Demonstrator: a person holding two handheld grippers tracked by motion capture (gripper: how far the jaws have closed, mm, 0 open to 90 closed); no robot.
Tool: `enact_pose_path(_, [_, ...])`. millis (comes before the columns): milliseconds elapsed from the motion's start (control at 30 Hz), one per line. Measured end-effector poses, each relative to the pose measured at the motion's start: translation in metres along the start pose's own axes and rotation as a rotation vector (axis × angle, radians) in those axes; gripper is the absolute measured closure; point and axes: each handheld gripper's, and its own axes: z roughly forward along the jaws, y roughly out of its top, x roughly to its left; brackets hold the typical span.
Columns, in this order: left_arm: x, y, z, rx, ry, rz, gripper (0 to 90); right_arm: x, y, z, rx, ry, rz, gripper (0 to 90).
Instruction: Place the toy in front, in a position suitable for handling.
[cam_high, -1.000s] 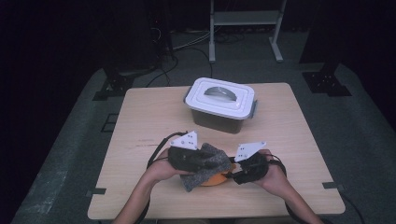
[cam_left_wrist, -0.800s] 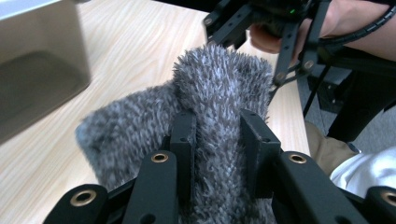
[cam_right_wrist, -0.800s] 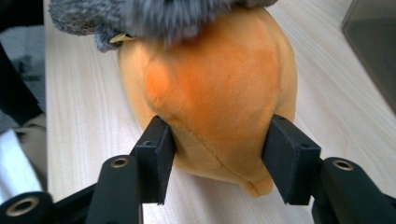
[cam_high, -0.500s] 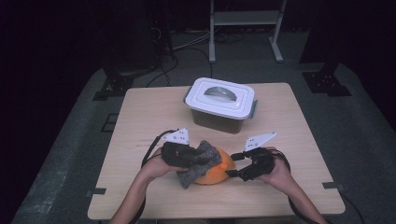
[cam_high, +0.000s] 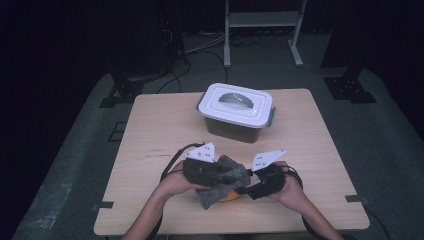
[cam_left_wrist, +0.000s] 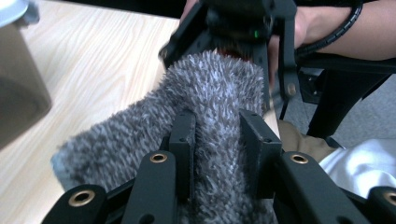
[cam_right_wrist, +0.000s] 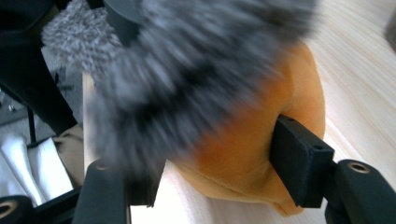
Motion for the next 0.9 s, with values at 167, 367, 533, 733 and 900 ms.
enact_pose_path(167, [0.006, -0.005, -0.003, 0.036, 0.044, -0.020, 69.3, 0.001, -0.002, 0.000, 0.010, -0.009, -0.002, 42.9])
enact_pose_path(367, [0.022, -0.020, -0.023, 0.030, 0.106, -0.077, 69.3, -0.004, -0.004, -0.001, 0.007, -0.014, 0.012, 43.3])
enact_pose_path(533, [0.028, -0.031, -0.023, 0.014, 0.052, -0.123, 68.5, -0.009, -0.006, -0.002, 0.017, 0.031, 0.048, 35.0])
enact_pose_path(733, [0.027, -0.032, -0.021, 0.034, 0.007, -0.121, 68.5, -0.012, -0.006, -0.009, 0.006, 0.059, 0.070, 25.4])
enact_pose_path(900, [0.025, -0.030, -0.019, 0.053, -0.012, -0.107, 68.5, -0.010, -0.005, -0.008, 0.002, 0.069, 0.062, 24.5])
